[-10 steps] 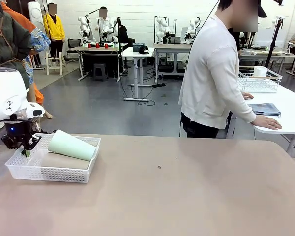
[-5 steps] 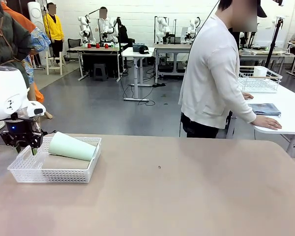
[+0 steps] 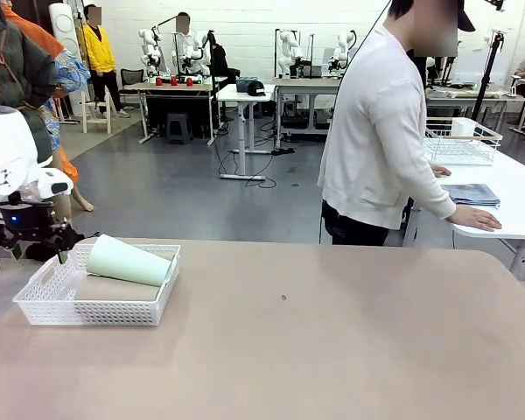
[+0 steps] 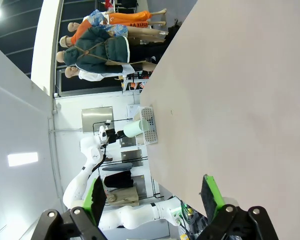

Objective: Clean and organize the cups into the basket.
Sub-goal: Move the Organizing basket back to the left side of the table.

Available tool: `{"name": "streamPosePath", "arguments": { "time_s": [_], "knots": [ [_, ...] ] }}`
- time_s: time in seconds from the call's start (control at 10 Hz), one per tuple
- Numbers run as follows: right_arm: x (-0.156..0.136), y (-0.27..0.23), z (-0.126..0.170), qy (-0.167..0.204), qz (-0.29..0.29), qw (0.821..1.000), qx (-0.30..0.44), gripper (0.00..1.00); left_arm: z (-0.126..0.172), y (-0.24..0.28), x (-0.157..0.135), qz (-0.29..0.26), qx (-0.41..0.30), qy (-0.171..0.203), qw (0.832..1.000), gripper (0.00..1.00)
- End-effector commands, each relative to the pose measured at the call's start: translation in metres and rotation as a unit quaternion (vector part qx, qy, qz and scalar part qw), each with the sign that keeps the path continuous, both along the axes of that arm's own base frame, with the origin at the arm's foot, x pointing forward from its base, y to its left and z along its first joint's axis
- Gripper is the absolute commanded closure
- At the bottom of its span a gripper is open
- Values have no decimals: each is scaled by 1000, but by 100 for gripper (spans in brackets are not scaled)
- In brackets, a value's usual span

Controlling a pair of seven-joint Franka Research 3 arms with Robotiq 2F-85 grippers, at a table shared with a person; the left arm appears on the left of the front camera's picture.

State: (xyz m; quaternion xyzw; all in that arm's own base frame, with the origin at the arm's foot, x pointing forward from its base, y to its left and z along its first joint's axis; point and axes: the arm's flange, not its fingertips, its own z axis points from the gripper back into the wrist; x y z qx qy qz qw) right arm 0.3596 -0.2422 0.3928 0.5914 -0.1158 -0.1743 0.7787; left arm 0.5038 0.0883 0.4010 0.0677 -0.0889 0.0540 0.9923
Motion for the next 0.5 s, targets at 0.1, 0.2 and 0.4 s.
{"name": "streamPosePath", "arguments": {
  "time_s": [0.1,0.2,0.4],
  "knots": [
    [-1,4,0,-1,-5,1000,-7,0,59,-5,-60,-3,-56,-109,993,0],
    [-1,4,0,-1,-5,1000,-7,0,78,-12,-83,-13,-69,-135,988,0],
    [-1,4,0,-1,-5,1000,-7,0,102,-27,-118,-31,-90,-161,982,0]
  ]
}}
